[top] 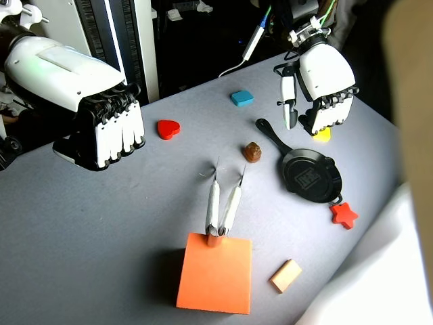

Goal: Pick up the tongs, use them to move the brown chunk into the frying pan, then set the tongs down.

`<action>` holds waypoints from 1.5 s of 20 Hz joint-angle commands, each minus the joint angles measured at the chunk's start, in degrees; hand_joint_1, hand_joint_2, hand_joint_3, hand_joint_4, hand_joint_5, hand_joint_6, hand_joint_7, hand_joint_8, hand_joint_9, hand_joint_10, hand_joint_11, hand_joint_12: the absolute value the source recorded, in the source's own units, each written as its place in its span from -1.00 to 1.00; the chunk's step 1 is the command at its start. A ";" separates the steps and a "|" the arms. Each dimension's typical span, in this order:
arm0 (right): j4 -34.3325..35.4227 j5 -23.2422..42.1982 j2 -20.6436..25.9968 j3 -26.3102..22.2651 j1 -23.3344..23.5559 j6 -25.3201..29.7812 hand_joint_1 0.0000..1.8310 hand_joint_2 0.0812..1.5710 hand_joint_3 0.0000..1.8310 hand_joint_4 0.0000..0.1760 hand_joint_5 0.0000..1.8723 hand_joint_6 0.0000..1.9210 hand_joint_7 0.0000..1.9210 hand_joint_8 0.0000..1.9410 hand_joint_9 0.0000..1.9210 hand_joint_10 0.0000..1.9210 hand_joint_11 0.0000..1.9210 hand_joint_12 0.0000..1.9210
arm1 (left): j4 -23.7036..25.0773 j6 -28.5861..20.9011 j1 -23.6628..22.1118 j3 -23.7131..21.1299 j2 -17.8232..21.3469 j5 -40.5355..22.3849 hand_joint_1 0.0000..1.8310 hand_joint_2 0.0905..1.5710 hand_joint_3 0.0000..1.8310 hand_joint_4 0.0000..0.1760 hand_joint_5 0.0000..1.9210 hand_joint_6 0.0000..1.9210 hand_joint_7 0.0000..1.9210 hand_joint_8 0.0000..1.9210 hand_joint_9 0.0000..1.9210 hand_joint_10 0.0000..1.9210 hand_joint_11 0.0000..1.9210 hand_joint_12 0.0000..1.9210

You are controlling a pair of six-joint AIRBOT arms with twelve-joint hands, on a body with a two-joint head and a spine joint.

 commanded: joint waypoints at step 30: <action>24.80 -37.85 -26.90 27.21 20.71 -21.90 0.22 0.17 -1.00 -1.00 -1.00 -1.00 -1.00 -1.00 -1.00 -1.00 -1.00 -1.00 | -18.21 13.71 -4.63 -6.93 -1.67 -22.13 -1.00 0.63 -1.00 -1.00 -1.00 -1.00 -0.95 -1.00 -0.94 -1.00 -1.00 -0.72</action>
